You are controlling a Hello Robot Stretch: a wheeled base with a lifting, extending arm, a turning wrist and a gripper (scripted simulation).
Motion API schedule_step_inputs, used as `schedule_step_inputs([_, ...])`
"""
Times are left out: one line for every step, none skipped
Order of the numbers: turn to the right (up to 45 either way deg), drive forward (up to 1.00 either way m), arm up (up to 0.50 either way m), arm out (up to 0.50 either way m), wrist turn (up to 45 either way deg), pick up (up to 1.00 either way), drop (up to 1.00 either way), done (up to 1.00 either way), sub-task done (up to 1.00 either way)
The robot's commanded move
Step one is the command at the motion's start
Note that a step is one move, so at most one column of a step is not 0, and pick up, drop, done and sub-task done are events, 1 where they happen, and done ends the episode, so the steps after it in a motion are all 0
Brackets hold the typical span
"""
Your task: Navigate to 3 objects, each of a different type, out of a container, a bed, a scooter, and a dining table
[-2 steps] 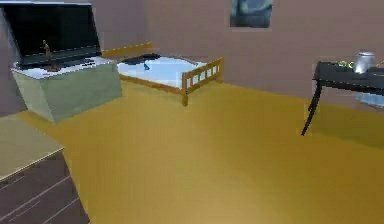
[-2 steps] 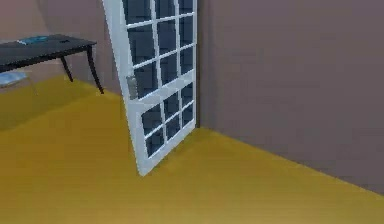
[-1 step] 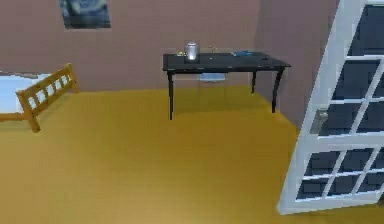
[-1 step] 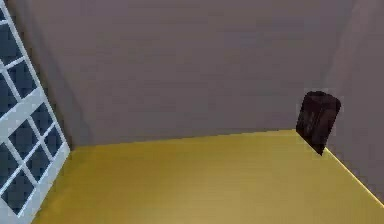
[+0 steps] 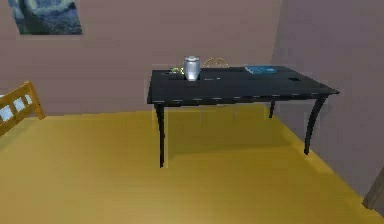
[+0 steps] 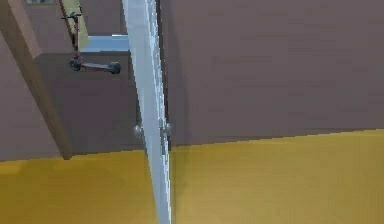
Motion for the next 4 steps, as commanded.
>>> schedule_step_inputs([3.0, 0.0, 0.0, 0.0, 0.0, 0.0, 0.0, 0.0, 0.0])
schedule_step_inputs([0.0, 0.35, 0.0, 0.0, 0.0, 0.0, 0.0, 0.0, 0.0])
schedule_step_inputs([15.0, 0.0, 0.0, 0.0, 0.0, 0.0, 0.0, 0.0, 0.0])
schedule_step_inputs([0.0, 0.55, 0.0, 0.0, 0.0, 0.0, 0.0, 0.0, 0.0])
